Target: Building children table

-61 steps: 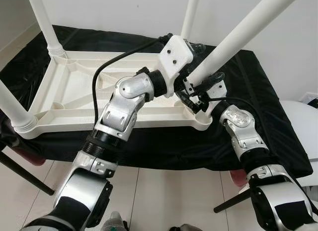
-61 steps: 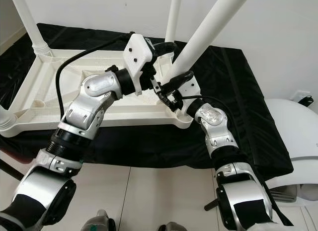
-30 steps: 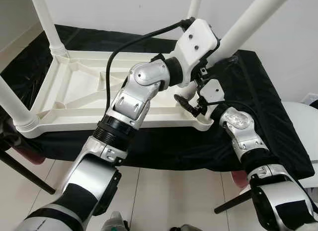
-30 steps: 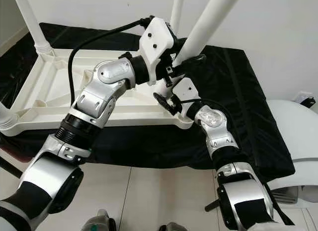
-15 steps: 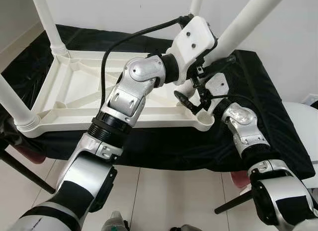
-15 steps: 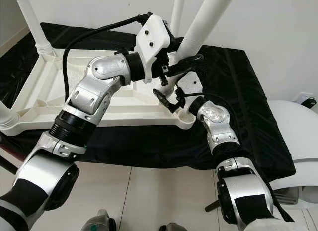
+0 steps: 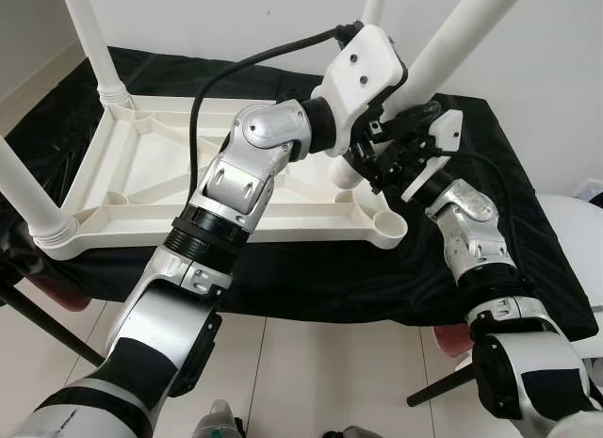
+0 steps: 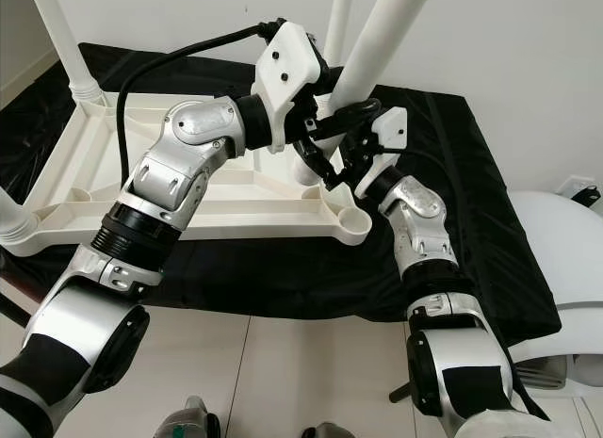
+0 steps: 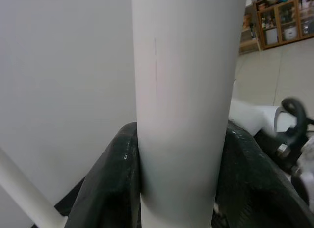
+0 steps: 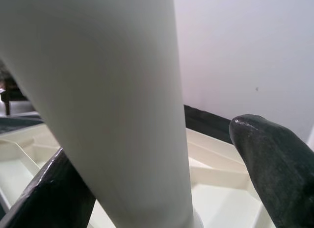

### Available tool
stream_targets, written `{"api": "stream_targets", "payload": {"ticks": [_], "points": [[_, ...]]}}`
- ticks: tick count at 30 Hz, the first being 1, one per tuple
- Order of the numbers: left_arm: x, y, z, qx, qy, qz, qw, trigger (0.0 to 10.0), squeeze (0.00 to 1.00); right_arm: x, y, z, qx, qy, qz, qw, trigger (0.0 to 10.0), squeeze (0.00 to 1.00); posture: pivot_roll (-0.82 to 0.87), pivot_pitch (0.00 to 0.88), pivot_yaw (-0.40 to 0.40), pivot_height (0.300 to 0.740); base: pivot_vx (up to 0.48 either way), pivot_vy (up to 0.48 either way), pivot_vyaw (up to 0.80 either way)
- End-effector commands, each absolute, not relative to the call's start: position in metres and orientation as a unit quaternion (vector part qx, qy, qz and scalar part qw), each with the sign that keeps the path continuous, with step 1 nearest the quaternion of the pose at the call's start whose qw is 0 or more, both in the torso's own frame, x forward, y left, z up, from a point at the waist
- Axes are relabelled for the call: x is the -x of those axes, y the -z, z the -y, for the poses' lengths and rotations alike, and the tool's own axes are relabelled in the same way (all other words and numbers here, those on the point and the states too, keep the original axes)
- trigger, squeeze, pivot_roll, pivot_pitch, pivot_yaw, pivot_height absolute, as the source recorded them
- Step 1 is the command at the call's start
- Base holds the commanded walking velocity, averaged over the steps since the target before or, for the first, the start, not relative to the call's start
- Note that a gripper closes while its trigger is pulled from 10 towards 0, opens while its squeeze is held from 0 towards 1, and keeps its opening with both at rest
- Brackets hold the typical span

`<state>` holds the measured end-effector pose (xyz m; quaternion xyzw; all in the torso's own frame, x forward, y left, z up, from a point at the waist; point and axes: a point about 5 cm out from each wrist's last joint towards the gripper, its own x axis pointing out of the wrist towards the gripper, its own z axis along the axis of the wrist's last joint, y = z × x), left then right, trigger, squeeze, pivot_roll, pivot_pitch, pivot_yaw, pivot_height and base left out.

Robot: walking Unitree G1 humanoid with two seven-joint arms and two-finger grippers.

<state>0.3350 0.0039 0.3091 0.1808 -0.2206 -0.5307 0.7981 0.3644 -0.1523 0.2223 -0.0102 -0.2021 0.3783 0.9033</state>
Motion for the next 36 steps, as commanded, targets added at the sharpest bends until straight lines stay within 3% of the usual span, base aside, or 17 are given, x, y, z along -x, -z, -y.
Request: {"api": "stream_targets", "payload": {"ticks": [1, 3, 4, 6, 8, 9, 20, 36], "points": [[-0.341, -0.313, -0.009, -0.187, 0.502, 0.225, 0.814, 10.0, 0.00, -0.364, -0.230, 0.159, 0.001, -0.376, 0.215, 0.901, 10.0, 0.00, 0.09, 0.000, -0.079, 0.740, 0.000, 0.000, 0.00], [-0.342, -0.314, -0.010, -0.186, 0.500, 0.223, 0.816, 10.0, 0.00, -0.363, -0.229, 0.159, 0.003, -0.379, 0.214, 0.901, 10.0, 0.00, 0.09, 0.000, -0.078, 0.740, 0.000, 0.000, 0.00], [-0.343, -0.315, -0.011, -0.183, 0.499, 0.223, 0.817, 10.0, 0.00, -0.363, -0.227, 0.159, 0.006, -0.381, 0.211, 0.900, 9.2, 0.00, 0.09, 0.000, -0.078, 0.740, 0.000, 0.000, 0.00], [-0.344, -0.317, -0.012, -0.180, 0.498, 0.223, 0.818, 10.0, 0.00, -0.362, -0.224, 0.159, 0.010, -0.382, 0.209, 0.900, 8.7, 0.00, 0.09, 0.000, -0.078, 0.740, 0.000, 0.000, 0.00], [-0.344, -0.318, -0.012, -0.178, 0.497, 0.224, 0.819, 10.0, 0.00, -0.362, -0.223, 0.159, 0.012, -0.384, 0.207, 0.900, 8.7, 0.00, 0.09, 0.000, -0.078, 0.740, 0.000, 0.000, 0.00], [-0.345, -0.321, -0.013, -0.178, 0.495, 0.225, 0.821, 10.0, 0.00, -0.362, -0.219, 0.158, 0.013, -0.385, 0.199, 0.901, 10.0, 0.00, 0.09, 0.000, -0.077, 0.740, 0.000, 0.000, 0.00], [-0.350, -0.335, -0.015, -0.171, 0.483, 0.237, 0.826, 10.0, 0.00, -0.359, -0.195, 0.151, -0.030, -0.399, 0.161, 0.902, 10.0, 0.00, 0.09, 0.000, -0.068, 0.740, 0.000, 0.000, 0.00], [-0.348, -0.339, -0.009, -0.164, 0.485, 0.243, 0.824, 10.0, 0.00, -0.365, -0.216, 0.130, -0.059, -0.332, 0.242, 0.910, 10.0, 0.00, 0.11, 0.000, -0.069, 0.740, 0.000, 0.000, 0.00]]}}
